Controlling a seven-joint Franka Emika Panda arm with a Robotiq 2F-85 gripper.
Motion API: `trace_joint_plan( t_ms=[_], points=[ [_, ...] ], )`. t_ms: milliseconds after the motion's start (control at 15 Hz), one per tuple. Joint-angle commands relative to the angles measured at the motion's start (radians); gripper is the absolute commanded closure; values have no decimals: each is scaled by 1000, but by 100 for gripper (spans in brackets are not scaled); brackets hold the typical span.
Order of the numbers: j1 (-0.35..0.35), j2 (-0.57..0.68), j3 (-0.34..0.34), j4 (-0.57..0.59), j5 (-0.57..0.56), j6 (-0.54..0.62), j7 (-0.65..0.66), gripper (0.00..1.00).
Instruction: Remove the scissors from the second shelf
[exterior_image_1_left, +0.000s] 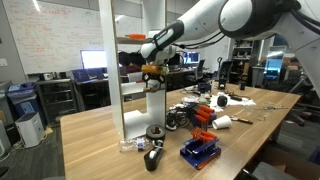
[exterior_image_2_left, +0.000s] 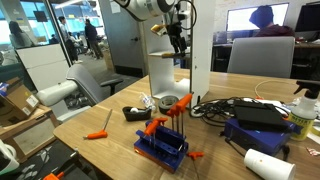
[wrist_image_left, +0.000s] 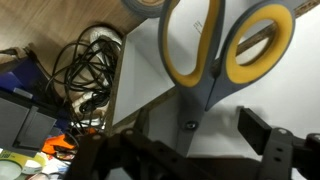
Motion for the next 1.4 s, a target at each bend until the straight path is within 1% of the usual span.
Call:
trace_joint_plan(
  t_ms=[0,67,467,667,800,1000,1333],
  points=[
    [14,39,-25,68,-34,-12,-9,39],
    [15,41,-27,73,-44,-23,-9,46],
    [15,38,-29,77,-49,-8,-15,95],
    [15,31,-30,68,-49,-4,-15,91],
    [14,23,-28,52,-45,-10,-18,91],
    [14,-14,-22,-10,-35,-10,-18,90],
    [21,-94,-23,-138,-37,27,-1,90]
  ],
)
